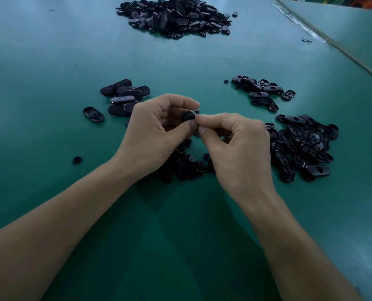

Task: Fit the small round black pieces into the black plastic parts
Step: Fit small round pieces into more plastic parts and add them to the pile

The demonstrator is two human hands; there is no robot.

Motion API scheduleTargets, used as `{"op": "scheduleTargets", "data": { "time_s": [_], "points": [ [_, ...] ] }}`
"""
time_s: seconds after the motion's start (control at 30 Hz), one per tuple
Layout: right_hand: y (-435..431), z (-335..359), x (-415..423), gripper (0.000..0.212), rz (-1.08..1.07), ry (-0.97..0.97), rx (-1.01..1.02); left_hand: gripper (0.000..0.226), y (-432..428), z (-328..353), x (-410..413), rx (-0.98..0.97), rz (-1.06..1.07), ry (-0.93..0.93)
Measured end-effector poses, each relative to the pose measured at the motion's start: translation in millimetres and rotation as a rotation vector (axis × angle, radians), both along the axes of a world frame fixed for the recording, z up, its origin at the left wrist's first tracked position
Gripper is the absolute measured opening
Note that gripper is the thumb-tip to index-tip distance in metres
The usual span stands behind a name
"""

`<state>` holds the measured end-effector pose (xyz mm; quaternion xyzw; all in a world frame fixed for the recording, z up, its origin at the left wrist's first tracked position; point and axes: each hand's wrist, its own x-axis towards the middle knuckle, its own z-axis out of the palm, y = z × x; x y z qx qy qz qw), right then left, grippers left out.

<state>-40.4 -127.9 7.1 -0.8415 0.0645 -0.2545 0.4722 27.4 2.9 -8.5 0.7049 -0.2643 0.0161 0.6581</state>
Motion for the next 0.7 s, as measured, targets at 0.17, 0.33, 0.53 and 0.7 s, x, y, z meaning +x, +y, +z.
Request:
{"op": "scheduleTargets", "data": {
  "time_s": [0.17,0.33,0.53,0.7],
  "points": [
    [-4,-2,0,0.02,0.003,-0.032,-0.022,0.028,-1,1,-1,-0.01,-0.002,0.01],
    [-10,-2,2,0.022,0.056,0.063,0.08,0.026,2,3,-1,-0.031,-0.018,0.048],
    [-18,-1,2,0.014,0.131,0.09,0.234,0.026,2,1,-1,-0.076,-0.038,0.112],
    [-19,0,1,0.013,0.147,0.099,0.255,0.026,2,0,0,-0.088,-0.036,0.118]
  ]
}}
